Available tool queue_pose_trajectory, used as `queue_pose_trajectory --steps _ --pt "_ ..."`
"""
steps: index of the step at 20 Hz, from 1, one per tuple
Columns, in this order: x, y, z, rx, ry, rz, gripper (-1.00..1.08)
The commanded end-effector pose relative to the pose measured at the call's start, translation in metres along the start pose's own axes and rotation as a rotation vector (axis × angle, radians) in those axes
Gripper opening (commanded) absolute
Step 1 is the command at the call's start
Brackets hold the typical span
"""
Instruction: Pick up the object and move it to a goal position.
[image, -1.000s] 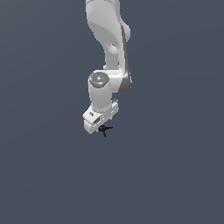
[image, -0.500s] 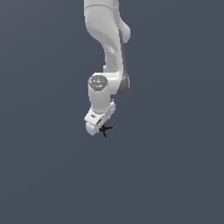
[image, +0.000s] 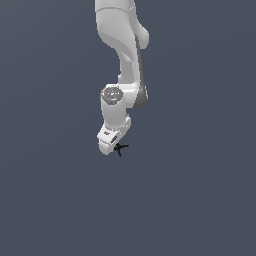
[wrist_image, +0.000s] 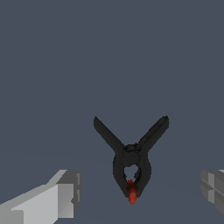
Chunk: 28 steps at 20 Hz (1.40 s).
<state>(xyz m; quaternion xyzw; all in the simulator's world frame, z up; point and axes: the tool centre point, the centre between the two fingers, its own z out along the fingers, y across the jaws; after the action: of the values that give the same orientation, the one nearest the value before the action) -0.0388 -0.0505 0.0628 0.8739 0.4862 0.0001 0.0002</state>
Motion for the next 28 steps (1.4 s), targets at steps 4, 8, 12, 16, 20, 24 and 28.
queue_pose_trajectory --steps 4,8,12,16,20,24,28 --pt "0.0 -0.001 0.015 0.0 0.0 -0.002 1.0" --pt "0.0 -0.001 0.035 0.0 0.0 -0.004 1.0" --pt "0.0 -0.001 0.047 0.0 0.0 -0.005 1.0" --pt "0.0 -0.001 0.049 0.0 0.0 -0.005 -1.0" --pt "0.0 -0.001 0.049 0.0 0.0 -0.005 -1.0" --pt "0.0 -0.001 0.049 0.0 0.0 -0.005 -1.0" --pt "0.001 -0.001 0.048 0.0 0.0 -0.005 -1.0"
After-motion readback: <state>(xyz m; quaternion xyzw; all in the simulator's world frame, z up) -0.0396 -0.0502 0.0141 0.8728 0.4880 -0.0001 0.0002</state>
